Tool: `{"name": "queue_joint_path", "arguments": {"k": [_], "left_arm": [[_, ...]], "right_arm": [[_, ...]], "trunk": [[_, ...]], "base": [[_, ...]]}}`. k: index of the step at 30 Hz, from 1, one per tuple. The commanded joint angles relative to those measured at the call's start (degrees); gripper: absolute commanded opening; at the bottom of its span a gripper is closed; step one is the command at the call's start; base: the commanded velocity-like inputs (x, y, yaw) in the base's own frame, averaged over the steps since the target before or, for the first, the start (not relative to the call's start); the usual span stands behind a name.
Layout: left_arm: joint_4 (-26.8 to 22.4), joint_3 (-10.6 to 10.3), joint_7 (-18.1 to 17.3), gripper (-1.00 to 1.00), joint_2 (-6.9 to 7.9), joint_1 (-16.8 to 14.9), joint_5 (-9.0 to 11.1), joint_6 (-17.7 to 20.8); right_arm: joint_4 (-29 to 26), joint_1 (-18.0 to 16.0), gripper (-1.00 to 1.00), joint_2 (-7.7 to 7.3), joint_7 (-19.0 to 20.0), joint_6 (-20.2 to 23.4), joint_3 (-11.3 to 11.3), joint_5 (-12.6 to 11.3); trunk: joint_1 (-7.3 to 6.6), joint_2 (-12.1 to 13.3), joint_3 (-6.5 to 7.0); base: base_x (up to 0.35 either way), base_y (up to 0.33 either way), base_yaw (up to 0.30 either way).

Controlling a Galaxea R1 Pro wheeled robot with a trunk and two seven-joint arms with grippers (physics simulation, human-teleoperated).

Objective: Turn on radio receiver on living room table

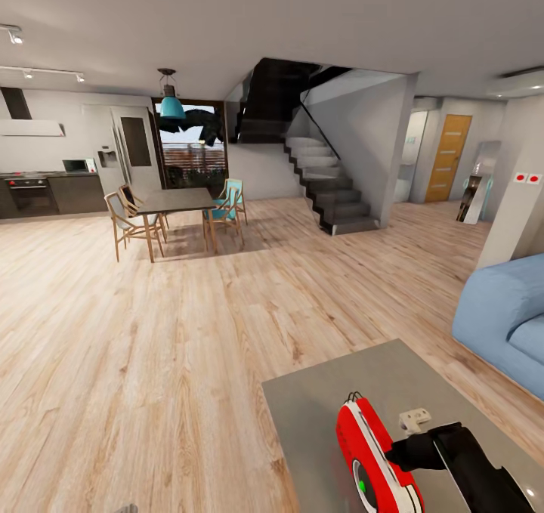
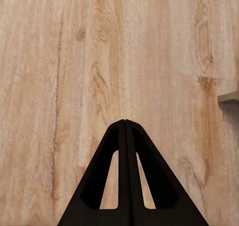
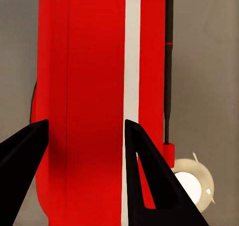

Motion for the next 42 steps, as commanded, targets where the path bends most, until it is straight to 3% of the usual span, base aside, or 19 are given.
{"name": "queue_joint_path", "arguments": {"k": [1, 6, 7, 29, 42], "left_arm": [[0.0, 0.0, 0.0, -1.00, -0.01, 0.0, 0.0, 0.0], [0.0, 0.0, 0.0, -1.00, -0.02, 0.0, 0.0, 0.0], [0.0, 0.0, 0.0, -1.00, -0.02, 0.0, 0.0, 0.0], [0.4, 0.3, 0.2, -1.00, 0.28, 0.0, -0.3, -0.6], [1.4, 0.2, 0.3, -1.00, 0.66, 0.0, -0.5, -1.7]], "right_arm": [[2.6, 0.0, -1.00, 0.02, -0.1, -2.4, -0.1, 0.6], [2.6, 0.0, -1.00, 0.02, -0.2, -2.4, -0.1, 0.6], [2.6, 0.0, 1.00, 0.02, -0.2, -2.4, -0.1, 0.6], [2.6, 0.0, 1.00, 0.02, -0.2, -2.5, -0.1, 0.6], [2.6, 0.0, 1.00, 0.02, -0.2, -2.5, -0.1, 0.6]], "trunk": [[0.01, 0.0, -0.01], [0.01, 0.0, -0.01], [0.01, 0.0, -0.01], [0.01, 0.0, -0.01], [-2.84, 5.2, 2.32]], "base": [[0.000, 0.000, 0.000], [0.000, 0.000, 0.000], [0.000, 0.000, 0.000], [0.000, 0.000, 0.000], [0.000, 0.000, 0.000]]}}
